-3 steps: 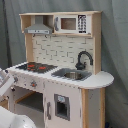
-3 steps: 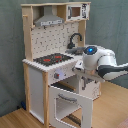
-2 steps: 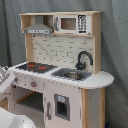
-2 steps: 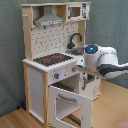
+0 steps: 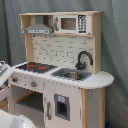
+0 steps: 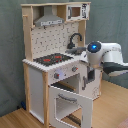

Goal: Play with the kitchen

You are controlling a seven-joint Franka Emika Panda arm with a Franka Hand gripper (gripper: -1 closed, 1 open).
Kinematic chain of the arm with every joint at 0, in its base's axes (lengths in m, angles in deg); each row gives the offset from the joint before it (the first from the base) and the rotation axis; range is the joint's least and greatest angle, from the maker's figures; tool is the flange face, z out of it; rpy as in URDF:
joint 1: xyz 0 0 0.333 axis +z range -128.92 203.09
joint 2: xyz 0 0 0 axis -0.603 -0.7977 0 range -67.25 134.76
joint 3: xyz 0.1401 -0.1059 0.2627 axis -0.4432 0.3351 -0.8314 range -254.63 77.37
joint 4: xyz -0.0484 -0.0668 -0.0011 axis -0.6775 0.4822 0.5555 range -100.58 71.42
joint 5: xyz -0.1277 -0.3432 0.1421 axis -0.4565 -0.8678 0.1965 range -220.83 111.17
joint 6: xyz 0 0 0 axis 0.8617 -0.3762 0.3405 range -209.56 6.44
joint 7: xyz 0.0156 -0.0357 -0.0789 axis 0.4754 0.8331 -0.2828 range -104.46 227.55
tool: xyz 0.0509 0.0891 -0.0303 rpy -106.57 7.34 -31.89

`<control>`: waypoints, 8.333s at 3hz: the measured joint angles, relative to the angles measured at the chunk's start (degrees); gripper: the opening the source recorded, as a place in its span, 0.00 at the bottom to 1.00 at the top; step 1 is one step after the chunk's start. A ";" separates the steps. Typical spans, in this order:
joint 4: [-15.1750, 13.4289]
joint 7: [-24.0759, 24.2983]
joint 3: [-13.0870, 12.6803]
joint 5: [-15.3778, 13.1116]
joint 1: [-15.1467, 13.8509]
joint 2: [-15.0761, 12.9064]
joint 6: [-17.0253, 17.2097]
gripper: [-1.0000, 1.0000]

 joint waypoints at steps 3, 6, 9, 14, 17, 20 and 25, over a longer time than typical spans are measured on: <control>6.54 2.31 -2.57 -14.46 0.87 4.35 10.48 1.00; 10.03 8.49 -1.73 -27.74 -1.78 12.98 12.34 1.00; 8.91 14.96 7.51 -32.97 -10.70 12.88 2.68 1.00; 9.72 35.12 10.90 -21.88 -19.72 2.75 -9.68 1.00; 11.88 40.33 8.82 -7.21 -26.82 -5.74 -15.10 1.00; 10.54 44.24 8.17 5.13 -32.06 -15.73 -15.34 1.00; 2.87 56.31 -1.34 5.41 -37.84 -32.26 -25.43 1.00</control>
